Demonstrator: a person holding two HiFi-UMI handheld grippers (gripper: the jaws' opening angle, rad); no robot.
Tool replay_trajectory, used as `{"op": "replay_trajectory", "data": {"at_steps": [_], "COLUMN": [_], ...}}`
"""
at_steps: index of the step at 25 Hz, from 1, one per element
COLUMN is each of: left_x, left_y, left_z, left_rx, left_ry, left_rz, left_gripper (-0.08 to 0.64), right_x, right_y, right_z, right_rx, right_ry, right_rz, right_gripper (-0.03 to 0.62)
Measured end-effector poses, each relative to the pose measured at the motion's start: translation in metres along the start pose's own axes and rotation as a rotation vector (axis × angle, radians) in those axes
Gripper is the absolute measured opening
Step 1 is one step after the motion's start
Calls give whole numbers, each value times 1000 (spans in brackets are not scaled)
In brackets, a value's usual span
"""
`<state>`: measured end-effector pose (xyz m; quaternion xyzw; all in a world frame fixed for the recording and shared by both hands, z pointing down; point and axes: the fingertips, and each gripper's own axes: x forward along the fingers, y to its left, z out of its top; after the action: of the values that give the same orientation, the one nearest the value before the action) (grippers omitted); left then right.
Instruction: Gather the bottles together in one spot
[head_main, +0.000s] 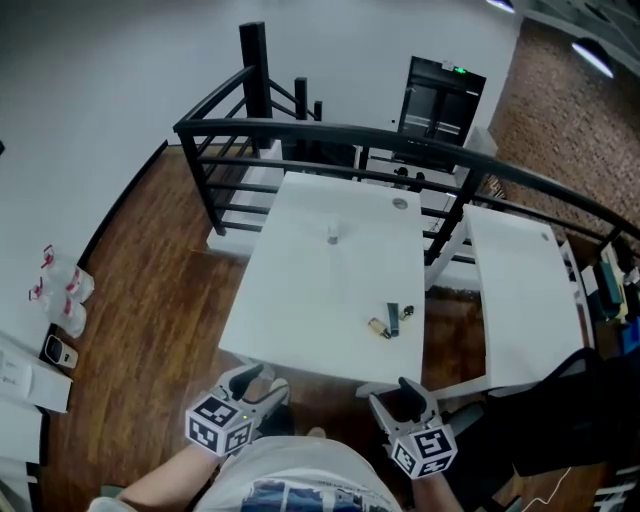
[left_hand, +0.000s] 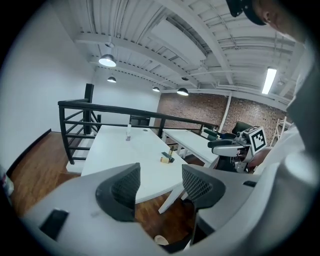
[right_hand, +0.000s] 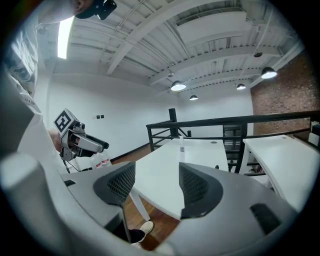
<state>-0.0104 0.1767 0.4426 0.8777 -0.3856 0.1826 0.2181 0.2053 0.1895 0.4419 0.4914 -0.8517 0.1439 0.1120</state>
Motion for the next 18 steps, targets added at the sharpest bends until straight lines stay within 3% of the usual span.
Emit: {"op": "replay_trajectory", "data": {"at_steps": [9,13,18], "left_x": [0,8,23], "left_y": [-11,-13,-7], "left_z": [-4,-6,-4], "left_rx": [-5,38,2], "left_ry": [-15,2,15], "left_rz": [18,14,-11], "left_gripper": [238,245,245], "right_x": [-11,-10,1], "right_y": [3,-12,-30], "right_z": [-13,-20,-30], "right_rx": [6,-6,2], "right_ry": [6,16,51], "right_rz": [-2,-13,-36], "right_gripper": [295,295,295]}}
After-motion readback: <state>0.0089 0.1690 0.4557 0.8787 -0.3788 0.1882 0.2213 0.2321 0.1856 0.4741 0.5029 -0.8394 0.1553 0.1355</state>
